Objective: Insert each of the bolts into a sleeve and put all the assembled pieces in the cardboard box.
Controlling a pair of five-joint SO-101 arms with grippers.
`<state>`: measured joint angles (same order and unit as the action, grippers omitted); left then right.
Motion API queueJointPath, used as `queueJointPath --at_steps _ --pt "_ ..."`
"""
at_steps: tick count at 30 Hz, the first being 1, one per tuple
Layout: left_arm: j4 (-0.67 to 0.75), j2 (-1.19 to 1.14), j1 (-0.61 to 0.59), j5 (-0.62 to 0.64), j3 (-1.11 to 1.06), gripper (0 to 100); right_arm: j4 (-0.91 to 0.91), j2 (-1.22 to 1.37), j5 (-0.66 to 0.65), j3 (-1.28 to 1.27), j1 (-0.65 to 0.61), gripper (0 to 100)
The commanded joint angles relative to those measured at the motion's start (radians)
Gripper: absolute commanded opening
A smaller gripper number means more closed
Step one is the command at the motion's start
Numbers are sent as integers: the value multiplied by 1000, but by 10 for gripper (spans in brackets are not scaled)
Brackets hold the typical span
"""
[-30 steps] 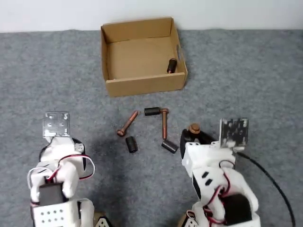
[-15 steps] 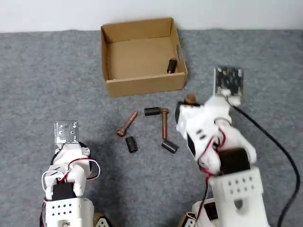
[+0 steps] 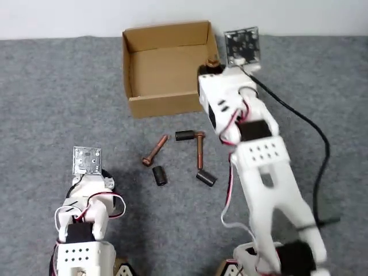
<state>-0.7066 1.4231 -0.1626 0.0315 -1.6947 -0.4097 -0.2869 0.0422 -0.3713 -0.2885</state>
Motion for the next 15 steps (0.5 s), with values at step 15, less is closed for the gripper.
queueJointPath --at_steps 15 --pt "26 8 5 -6 5 5 203 730 -14 594 7 44"
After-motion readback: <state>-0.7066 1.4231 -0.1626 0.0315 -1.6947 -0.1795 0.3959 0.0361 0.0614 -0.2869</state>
